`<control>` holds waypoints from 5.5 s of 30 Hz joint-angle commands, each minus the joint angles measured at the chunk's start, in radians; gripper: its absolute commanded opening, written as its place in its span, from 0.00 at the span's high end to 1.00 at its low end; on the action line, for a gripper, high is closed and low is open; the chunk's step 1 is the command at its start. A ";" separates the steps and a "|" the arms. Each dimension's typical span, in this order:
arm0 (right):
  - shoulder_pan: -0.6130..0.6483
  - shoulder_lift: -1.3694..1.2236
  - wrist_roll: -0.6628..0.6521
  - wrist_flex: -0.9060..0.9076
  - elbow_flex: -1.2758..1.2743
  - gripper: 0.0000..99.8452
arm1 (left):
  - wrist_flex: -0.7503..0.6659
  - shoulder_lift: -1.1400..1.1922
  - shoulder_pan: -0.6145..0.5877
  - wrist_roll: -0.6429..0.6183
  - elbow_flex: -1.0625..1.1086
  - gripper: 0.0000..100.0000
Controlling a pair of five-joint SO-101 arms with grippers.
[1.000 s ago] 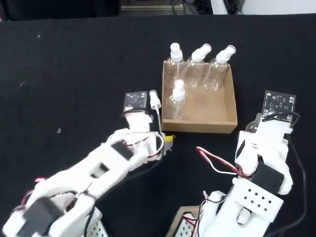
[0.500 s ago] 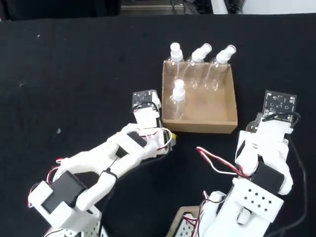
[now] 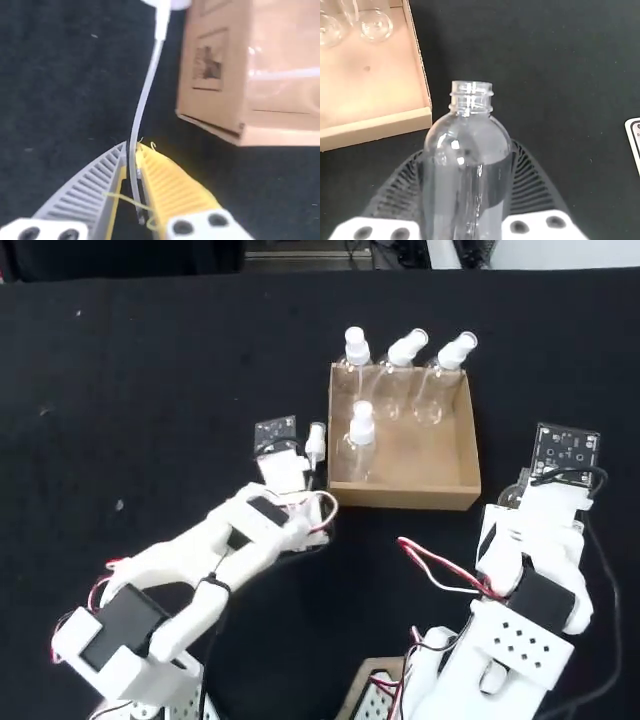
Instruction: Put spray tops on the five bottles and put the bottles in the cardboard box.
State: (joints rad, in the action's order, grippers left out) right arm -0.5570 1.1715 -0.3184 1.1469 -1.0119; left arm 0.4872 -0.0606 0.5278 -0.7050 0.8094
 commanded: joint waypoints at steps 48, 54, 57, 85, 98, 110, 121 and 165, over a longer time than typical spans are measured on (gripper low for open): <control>0.203 0.022 0.193 -0.040 -0.159 0.99 | 0.812 -0.063 -0.466 1.338 -0.378 0.84; 0.207 0.022 0.203 -0.101 -0.246 0.99 | 0.816 -0.005 -0.467 1.309 -0.403 0.84; 0.209 0.022 0.204 -0.129 -0.283 0.99 | 0.802 -0.002 -0.444 1.244 -0.423 0.84; 0.206 0.022 0.204 -0.161 -0.323 0.99 | 0.614 0.135 -0.423 1.171 -0.401 0.84; 0.206 0.022 0.203 -0.163 -0.332 0.99 | 0.764 0.183 -0.456 1.171 -0.547 0.84; 0.207 0.022 0.203 -0.186 -0.346 0.99 | 0.792 0.193 -0.450 1.169 -0.576 0.84; 0.206 0.022 0.203 -0.196 -0.349 0.99 | 0.789 0.192 -0.449 1.169 -0.559 0.97; 0.199 0.022 0.199 -0.196 -0.349 0.99 | 0.732 0.193 -0.452 1.171 -0.513 0.95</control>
State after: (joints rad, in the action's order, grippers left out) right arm -0.3575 1.1715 -0.1220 0.9720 -1.3663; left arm 1.2252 0.1404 0.0844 0.4703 0.3015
